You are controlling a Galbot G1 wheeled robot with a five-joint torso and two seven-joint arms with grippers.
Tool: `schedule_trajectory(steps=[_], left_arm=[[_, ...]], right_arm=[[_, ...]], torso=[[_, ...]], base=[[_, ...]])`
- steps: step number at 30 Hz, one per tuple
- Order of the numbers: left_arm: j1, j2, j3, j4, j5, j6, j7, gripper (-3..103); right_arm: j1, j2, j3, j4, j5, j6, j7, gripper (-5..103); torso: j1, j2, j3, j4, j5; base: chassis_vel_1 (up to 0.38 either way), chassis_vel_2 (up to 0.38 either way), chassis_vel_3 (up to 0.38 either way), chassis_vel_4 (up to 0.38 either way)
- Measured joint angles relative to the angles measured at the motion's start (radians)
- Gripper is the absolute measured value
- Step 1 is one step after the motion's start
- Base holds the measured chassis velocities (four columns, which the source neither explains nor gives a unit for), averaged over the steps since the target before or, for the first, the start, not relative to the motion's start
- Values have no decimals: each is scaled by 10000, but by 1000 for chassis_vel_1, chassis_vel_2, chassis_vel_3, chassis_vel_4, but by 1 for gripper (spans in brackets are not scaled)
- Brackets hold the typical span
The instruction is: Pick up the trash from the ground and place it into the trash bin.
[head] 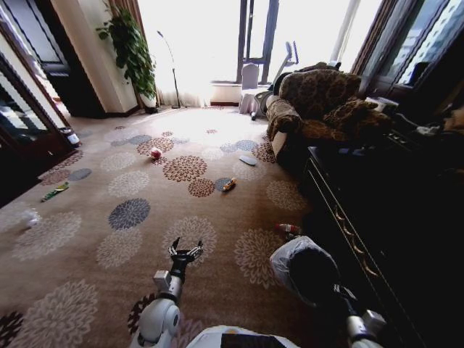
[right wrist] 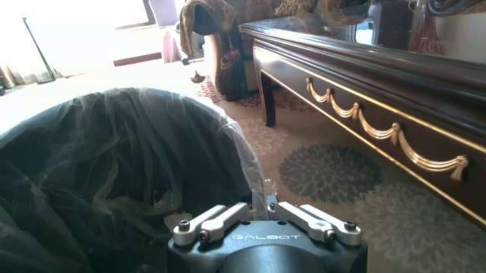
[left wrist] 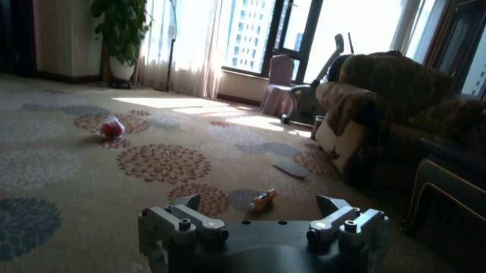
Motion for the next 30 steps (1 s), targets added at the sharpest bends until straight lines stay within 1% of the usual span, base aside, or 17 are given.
schedule_trajectory(steps=[6, 13, 14, 15, 16, 18, 19, 20, 22, 28, 30], left_arm=[[-46, 9, 4, 60, -12, -27, -6, 100], [-107, 55, -9, 129, -10, -94, -20, 100], [-129, 55, -12, 159, 37, -116, -31, 100], [-147, 59, -16, 190, 87, -152, -42, 100], [-147, 59, -16, 190, 87, -152, -42, 100], [-189, 77, -28, 275, 193, -273, -62, 100], [-225, 89, -58, 349, 351, -337, -80, 100], [-225, 89, -58, 349, 351, -337, -80, 100], [-316, 128, -67, 482, 540, -389, -112, 100], [-442, 302, -51, 689, 696, -431, -89, 100], [-464, 354, -42, 727, 709, -431, -68, 100]], right_arm=[[114, -4, -22, -57, 1, -37, 10, 1], [208, 35, -70, -130, -6, -59, 28, 1], [231, 46, -74, -156, -16, -31, 31, 1], [248, 57, -77, -175, -17, 13, 33, 1], [248, 57, -77, -175, -17, 13, 33, 1], [256, 72, -85, -201, -18, 98, 6, 1], [245, 77, -88, -203, -43, 149, -48, 1], [245, 77, -88, -203, -43, 149, -48, 1], [208, 109, -84, -199, -60, 252, -49, 1], [145, 269, -12, -167, -113, 324, 7, 1], [138, 325, 20, -135, -115, 325, 46, 1]], torso=[[0, 0, 0, 0, -3], [2, 0, 1, 0, -2], [1, 1, 0, -1, -9], [0, 1, 0, -3, 1], [0, 1, 0, -3, 1], [2, -1, 1, 0, 5], [4, 0, 2, 8, -4], [4, 0, 2, 8, -4], [1, 2, -1, -1, -14], [0, 1, 0, -1, 8], [1, 1, 1, -3, 5]], base=[[200, 216, -190, -213], [287, 307, -289, -288], [323, 327, -318, -320], [312, 327, -318, -315], [312, 327, -318, -315], [310, 295, -325, -273], [184, 206, -256, -195], [184, 206, -256, -195], [136, 148, -87, -166], [-13, -3, -7, 1], [-107, -104, 12, 19]])
